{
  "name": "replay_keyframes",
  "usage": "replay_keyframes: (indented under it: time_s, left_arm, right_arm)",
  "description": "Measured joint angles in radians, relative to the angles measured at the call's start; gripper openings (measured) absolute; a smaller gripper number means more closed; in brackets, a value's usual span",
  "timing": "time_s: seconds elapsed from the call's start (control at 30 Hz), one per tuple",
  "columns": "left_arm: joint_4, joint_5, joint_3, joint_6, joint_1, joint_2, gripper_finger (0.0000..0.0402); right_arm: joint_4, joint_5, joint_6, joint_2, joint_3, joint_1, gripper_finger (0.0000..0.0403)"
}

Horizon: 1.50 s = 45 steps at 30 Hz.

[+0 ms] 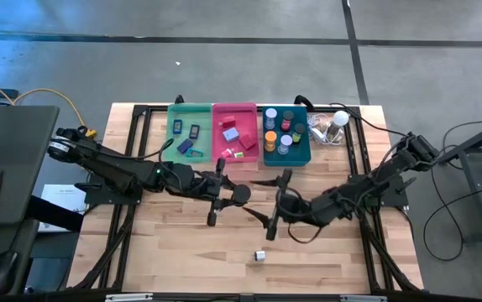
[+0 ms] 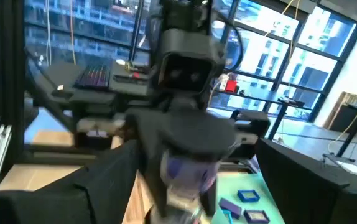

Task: Pick & Place Office items
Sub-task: Put the blue hourglass into the dark blue bin

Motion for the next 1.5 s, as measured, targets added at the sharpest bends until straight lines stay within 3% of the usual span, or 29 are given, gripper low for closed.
replay_keyframes:
  time_s: [0.2,0.53,0.67,0.9,1.03,1.23,1.5]
  left_arm:
    - [0.009,-0.001,0.000,0.002,0.000,0.000,0.0107]
    - [0.008,-0.003,-0.001,0.003,0.000,0.000,0.0107]
    - [0.008,-0.003,-0.001,0.010,0.000,0.000,0.0107]
    - [0.011,-0.004,-0.001,0.035,0.000,0.000,0.0107]
    - [0.012,-0.007,-0.001,0.052,-0.001,0.000,0.0109]
    - [0.007,0.001,-0.001,0.006,0.000,0.000,0.0161]
    - [0.007,0.000,-0.001,0.010,0.000,0.000,0.0164]
  right_arm:
    - [0.006,-0.134,0.048,0.009,0.000,-0.079,0.0315]
    - [0.010,-0.231,0.043,0.018,0.000,-0.124,0.0291]
    - [0.010,-0.232,0.023,0.018,0.000,-0.124,0.0257]
    - [0.011,-0.250,0.036,0.018,0.000,-0.124,0.0162]
    - [0.011,-0.267,0.040,0.018,0.000,-0.124,0.0156]
    - [0.004,-0.281,0.011,0.020,0.000,-0.124,0.0165]
    - [0.002,-0.280,0.010,0.020,0.001,-0.123,0.0155]
